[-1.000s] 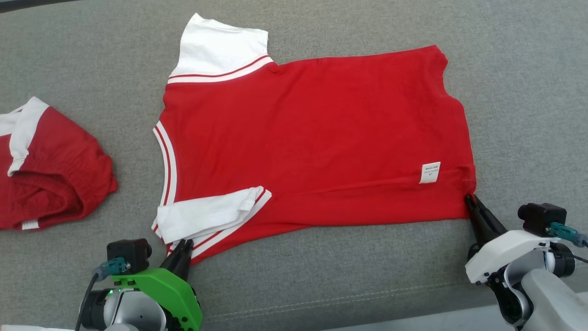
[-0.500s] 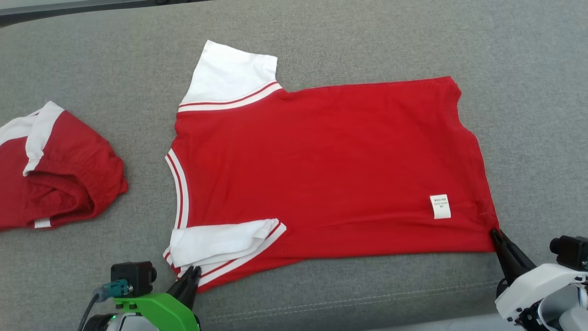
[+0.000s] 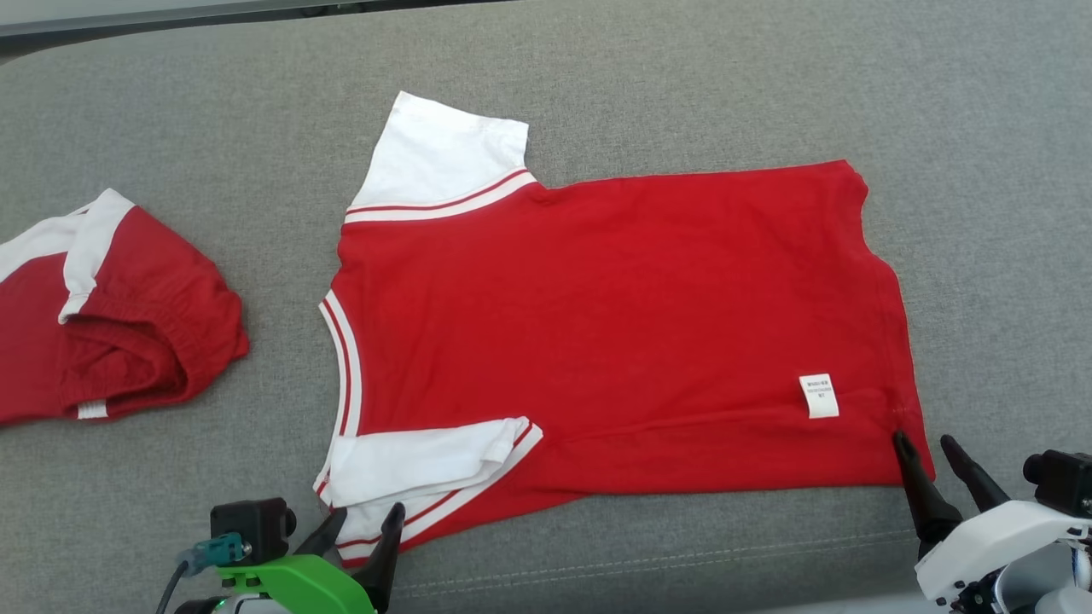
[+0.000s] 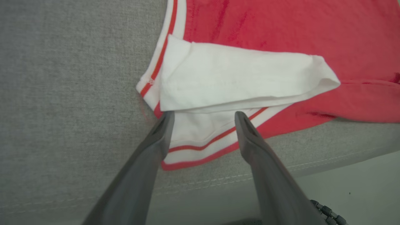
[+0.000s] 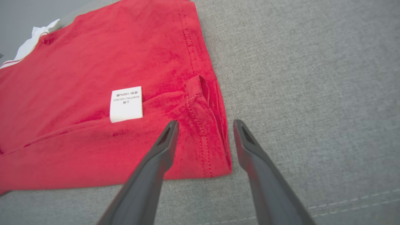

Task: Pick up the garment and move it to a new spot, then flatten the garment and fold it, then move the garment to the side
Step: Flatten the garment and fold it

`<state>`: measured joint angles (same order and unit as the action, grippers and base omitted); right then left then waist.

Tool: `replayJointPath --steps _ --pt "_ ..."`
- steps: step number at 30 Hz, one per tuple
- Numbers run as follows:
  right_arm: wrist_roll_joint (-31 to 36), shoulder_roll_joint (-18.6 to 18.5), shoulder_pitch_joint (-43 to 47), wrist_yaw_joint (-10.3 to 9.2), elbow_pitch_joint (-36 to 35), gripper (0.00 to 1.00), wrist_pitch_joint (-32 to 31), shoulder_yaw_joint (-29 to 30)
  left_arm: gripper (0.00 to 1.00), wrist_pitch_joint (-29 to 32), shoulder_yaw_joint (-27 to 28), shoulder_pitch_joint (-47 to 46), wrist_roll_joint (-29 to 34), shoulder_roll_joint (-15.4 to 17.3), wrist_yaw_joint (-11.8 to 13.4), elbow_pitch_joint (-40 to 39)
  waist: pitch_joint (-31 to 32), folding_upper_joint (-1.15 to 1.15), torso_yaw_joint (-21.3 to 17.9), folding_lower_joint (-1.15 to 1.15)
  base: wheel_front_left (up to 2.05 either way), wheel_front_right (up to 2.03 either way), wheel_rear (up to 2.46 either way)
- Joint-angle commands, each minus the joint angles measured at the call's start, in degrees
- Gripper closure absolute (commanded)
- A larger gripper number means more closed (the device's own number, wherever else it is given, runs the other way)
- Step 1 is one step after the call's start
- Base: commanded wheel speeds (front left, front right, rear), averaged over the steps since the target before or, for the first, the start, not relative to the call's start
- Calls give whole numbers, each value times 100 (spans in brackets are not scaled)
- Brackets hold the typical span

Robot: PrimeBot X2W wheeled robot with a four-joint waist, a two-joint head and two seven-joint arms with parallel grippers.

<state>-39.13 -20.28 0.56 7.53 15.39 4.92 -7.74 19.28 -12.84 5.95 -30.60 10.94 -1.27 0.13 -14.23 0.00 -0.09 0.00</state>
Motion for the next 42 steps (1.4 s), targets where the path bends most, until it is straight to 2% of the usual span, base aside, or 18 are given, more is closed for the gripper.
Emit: replayJointPath --steps 1,8,16,21,26,34,42 --pt "67 42 35 -8 -30 0 82 45 0 -99 34 -100 40 -20 -25 23 37 0 1 0 0 0 0" --pt "478 253 -6 -7 -151 0 577 452 0 -818 222 -205 116 -143 50 -99 163 0 18 0 0 0 0" --pt "1334 617 -92 -7 -563 0 963 1025 0 -1686 512 -386 496 -94 327 -316 321 0 64 0 0 0 0" --pt "1948 868 -132 -7 -926 0 1032 1178 0 -2267 579 -564 878 -73 540 -382 421 0 43 0 0 0 0" --pt "2416 1020 -303 -7 -1208 0 1038 1155 0 -2609 518 -830 1153 -31 595 -308 430 0 -2 0 0 0 0" --pt "2669 1169 -556 -7 -1403 0 1041 977 0 -2725 381 -1383 1270 12 464 -86 352 0 -89 0 0 0 0" --pt "2257 974 -1138 -7 -880 0 1042 786 0 -2126 102 -2411 1108 245 -70 408 1 0 -283 0 0 0 0"
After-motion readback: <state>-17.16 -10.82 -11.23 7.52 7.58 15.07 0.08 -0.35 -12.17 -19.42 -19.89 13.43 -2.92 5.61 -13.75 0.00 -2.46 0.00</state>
